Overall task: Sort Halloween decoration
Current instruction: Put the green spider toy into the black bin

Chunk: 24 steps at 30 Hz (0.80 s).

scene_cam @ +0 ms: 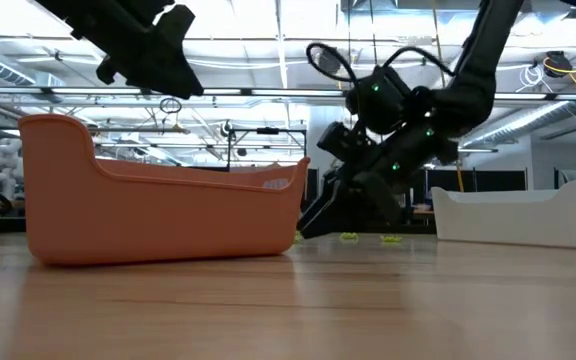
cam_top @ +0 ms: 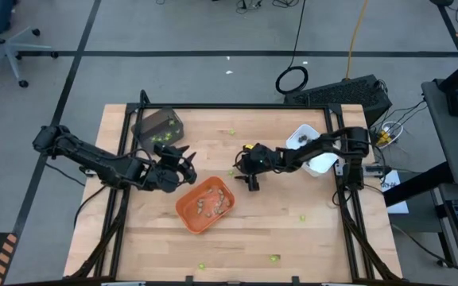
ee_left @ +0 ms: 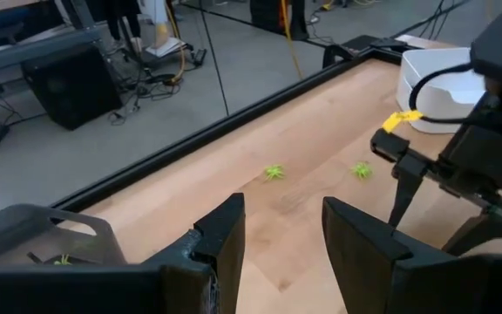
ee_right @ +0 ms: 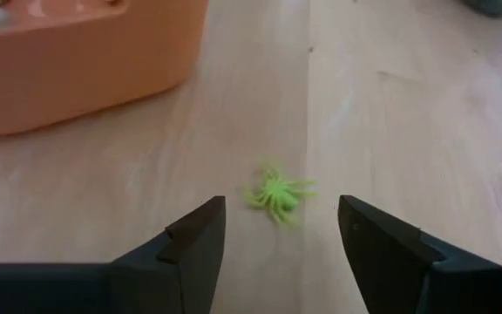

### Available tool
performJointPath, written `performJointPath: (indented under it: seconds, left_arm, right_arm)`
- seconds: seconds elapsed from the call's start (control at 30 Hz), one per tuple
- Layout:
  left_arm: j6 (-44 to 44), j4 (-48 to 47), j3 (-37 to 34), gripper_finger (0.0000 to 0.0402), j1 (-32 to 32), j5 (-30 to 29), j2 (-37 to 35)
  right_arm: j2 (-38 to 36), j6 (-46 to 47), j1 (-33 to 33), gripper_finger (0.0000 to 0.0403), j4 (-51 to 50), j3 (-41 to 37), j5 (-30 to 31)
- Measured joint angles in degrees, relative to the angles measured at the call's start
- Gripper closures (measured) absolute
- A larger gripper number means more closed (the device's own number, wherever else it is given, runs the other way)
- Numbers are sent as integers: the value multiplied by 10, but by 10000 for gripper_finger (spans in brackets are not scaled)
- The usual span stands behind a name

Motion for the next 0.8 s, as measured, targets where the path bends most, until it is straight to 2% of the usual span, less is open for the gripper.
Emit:
performJointPath:
  seconds: [0.1,0.23,0.33,0.47,0.7,0.8]
  left_arm:
    - [0,0,0,249,4,0,0]
    - [8,0,0,249,4,0,0]
    - [19,0,0,249,4,0,0]
    - [31,-3,0,249,4,0,0]
    - [45,-11,0,249,3,0,0]
    - [45,-27,0,249,3,0,0]
  right_arm:
    - [22,2,-9,195,-6,14,-39]
    - [48,5,-13,196,-12,38,-53]
    - [59,15,-14,212,-33,53,-58]
    - [59,31,-18,262,-44,54,-58]
    - [59,41,-22,385,-48,54,-53]
    - [60,51,-22,392,-42,54,-52]
